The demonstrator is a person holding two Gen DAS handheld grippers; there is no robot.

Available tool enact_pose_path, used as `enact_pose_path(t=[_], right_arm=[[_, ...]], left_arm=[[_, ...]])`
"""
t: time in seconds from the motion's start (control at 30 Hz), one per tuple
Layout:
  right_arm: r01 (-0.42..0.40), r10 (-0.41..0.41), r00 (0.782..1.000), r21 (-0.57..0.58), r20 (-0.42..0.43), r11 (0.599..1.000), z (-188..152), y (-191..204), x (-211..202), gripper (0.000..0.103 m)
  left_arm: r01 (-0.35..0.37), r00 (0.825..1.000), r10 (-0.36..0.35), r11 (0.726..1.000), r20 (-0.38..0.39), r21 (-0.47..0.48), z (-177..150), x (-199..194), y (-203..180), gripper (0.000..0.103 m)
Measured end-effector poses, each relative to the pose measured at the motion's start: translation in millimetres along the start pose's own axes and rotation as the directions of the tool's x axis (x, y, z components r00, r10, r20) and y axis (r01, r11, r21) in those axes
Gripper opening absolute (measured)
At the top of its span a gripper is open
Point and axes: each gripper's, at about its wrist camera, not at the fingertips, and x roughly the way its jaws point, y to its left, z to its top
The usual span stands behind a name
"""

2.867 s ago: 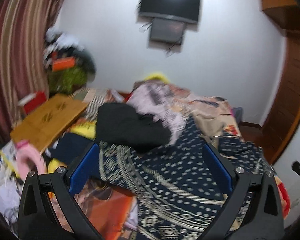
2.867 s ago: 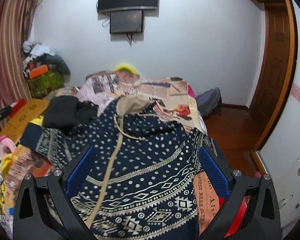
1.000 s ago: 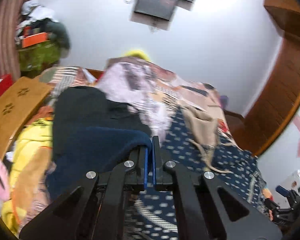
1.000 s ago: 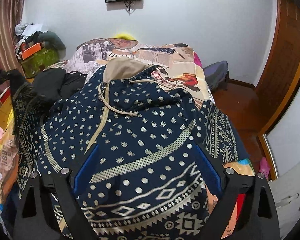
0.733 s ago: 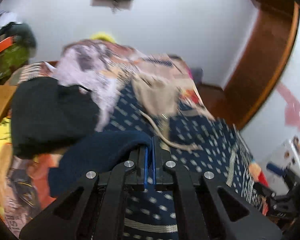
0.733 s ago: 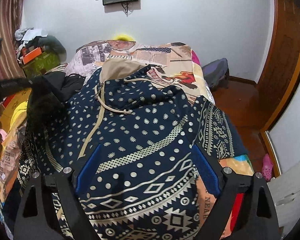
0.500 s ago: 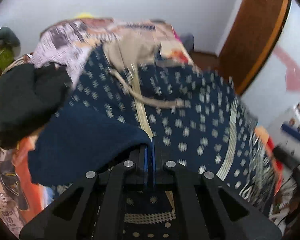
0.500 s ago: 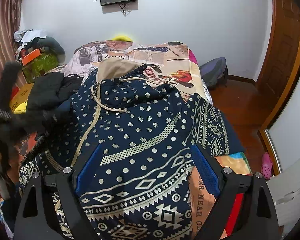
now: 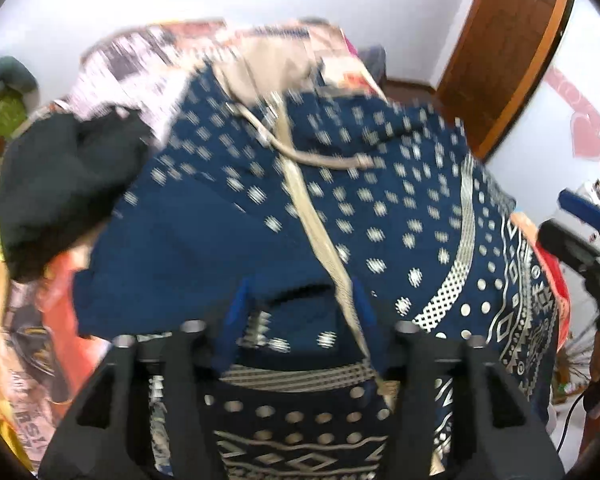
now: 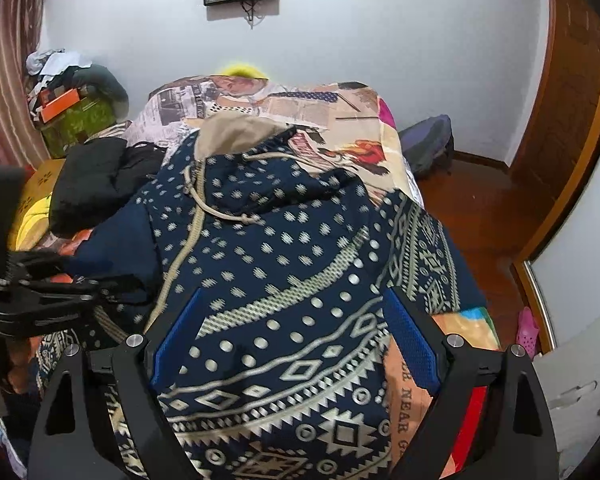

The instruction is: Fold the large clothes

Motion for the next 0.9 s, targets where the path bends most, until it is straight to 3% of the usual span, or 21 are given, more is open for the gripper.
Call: enact_pose_path(t=[0.2,0.37,0.57,0.9], right_arm=[[-0.053,0.053,0.999,-0.059,0.004,0.997,23.7,37.4,3.6,0.088],[-0.100,0.103,0.995,-0.159,0.010,0.982,41.5,81.7,10.8,0.088],[-0.191,0.186,0.981,-0.301,-0.046,0.934,53.5,149.6,37.7,0.088],[-0.344,0.230,0.930,-0.464,-0.286,0.816,34.8,252.7,114.2,0.088]], left_arm=[[-0.085,0.986,0.093,0.994,0.140,-0.062,7.3,-52.9,42.7,0.074],[-0.195,0.951,0.222,0.971,0.214,-0.138,0.2,-89.6,97.4,0.079],[-0.288,0.926,0.327,0.935,0.188,-0.209,-25.6,-103.1,157.7,0.079],[-0.307,0.933,0.351,0.892,0.080,-0.330,-70.0,-81.0,224.2,0.079]])
